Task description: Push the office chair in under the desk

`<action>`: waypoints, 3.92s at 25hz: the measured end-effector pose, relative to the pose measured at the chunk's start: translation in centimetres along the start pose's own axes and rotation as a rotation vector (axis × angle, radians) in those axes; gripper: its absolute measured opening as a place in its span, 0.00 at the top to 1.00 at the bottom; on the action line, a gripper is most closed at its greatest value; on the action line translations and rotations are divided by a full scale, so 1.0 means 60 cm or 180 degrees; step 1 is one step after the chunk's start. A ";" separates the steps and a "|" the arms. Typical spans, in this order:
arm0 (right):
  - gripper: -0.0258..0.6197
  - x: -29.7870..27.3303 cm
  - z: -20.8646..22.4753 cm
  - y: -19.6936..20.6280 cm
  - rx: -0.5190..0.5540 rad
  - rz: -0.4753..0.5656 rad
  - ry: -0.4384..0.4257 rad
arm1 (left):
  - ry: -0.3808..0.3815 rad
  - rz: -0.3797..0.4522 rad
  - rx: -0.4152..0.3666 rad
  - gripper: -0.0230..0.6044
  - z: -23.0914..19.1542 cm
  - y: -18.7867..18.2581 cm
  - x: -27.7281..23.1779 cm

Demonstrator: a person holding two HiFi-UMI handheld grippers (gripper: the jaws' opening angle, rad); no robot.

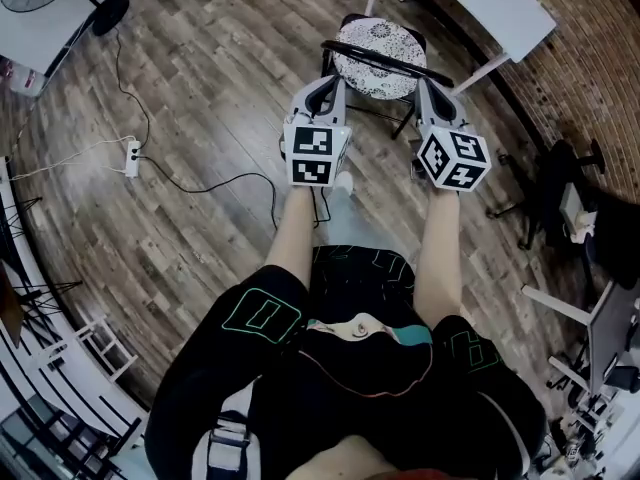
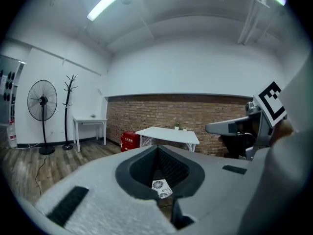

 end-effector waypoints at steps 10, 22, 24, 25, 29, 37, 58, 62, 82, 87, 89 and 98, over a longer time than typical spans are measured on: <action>0.95 -0.100 0.153 0.099 -0.0442 -0.0331 0.0316 | 0.0371 -0.0584 -0.0102 0.95 0.021 0.090 -0.171; 0.95 -0.220 0.248 0.007 -0.0255 -0.0196 0.0221 | 0.0495 -0.0476 -0.0270 0.95 0.014 0.031 -0.324; 0.95 -0.235 0.248 0.000 -0.0109 -0.0261 0.0134 | 0.0501 -0.0469 -0.0276 0.95 0.010 0.027 -0.337; 0.95 -0.241 0.247 0.001 -0.0040 -0.0304 0.0090 | 0.0510 -0.0479 -0.0288 0.95 0.007 0.027 -0.343; 0.95 -0.263 0.238 0.028 0.0134 -0.0531 -0.0117 | 0.0692 -0.0635 -0.0337 0.86 0.004 0.049 -0.363; 0.84 -0.290 0.240 0.096 0.0383 -0.1117 -0.0595 | 0.1281 -0.1034 -0.0639 0.72 0.035 0.123 -0.392; 0.54 -0.287 0.260 0.316 0.2164 -0.3006 -0.1132 | 0.2151 -0.2183 -0.2474 0.52 0.069 0.309 -0.439; 0.54 -0.291 0.272 0.333 0.2210 -0.3096 -0.1085 | 0.2200 -0.2279 -0.2685 0.53 0.057 0.332 -0.454; 0.64 -0.294 0.294 0.368 0.2390 -0.3546 -0.0970 | 0.3007 -0.1991 -0.3284 0.68 0.080 0.373 -0.467; 0.64 -0.298 0.288 0.371 0.2308 -0.3624 -0.0949 | 0.3080 -0.1981 -0.3319 0.68 0.073 0.370 -0.470; 0.64 -0.307 0.280 0.369 0.2250 -0.3654 -0.0942 | 0.3107 -0.1999 -0.3340 0.67 0.060 0.373 -0.474; 0.64 -0.368 0.242 0.361 0.2059 -0.3700 -0.0836 | 0.3169 -0.2044 -0.3552 0.64 -0.023 0.375 -0.506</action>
Point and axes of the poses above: the fingertips, and each gripper's own axes: x backward along the fingers, z to its right, y out of its underside, the point moved 1 cm from there along x, backward along the fingers, and after that the axes turned 5 degrees about -x, right-handed, at the moved point
